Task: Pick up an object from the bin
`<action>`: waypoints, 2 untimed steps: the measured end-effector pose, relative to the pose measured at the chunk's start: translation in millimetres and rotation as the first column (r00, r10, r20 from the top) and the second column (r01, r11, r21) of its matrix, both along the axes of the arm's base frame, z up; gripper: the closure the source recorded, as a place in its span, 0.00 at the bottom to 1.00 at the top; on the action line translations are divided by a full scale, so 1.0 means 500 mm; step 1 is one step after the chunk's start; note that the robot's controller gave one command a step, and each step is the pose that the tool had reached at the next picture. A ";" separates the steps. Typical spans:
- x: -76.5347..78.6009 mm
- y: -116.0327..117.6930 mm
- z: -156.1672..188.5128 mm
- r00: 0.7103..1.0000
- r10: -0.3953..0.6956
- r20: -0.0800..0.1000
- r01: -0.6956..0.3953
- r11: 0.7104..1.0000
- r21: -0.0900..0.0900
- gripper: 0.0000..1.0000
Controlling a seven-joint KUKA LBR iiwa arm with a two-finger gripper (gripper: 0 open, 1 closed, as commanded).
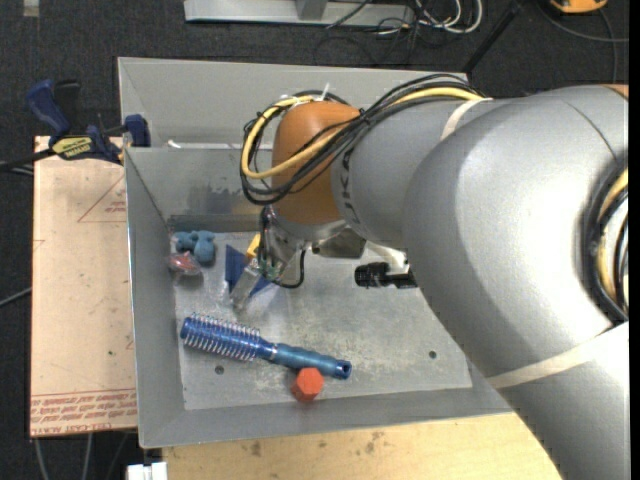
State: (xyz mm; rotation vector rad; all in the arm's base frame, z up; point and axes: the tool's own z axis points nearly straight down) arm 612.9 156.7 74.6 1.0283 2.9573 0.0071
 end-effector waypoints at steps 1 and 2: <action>0.003 0.001 0.004 1.000 0.000 0.005 0.000 1.000 0.001 0.00; 0.005 0.002 0.007 1.000 0.001 0.008 -0.001 1.000 0.002 1.00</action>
Offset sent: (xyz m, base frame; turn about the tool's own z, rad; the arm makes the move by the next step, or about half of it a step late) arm 0.0000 0.0000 0.0000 0.0000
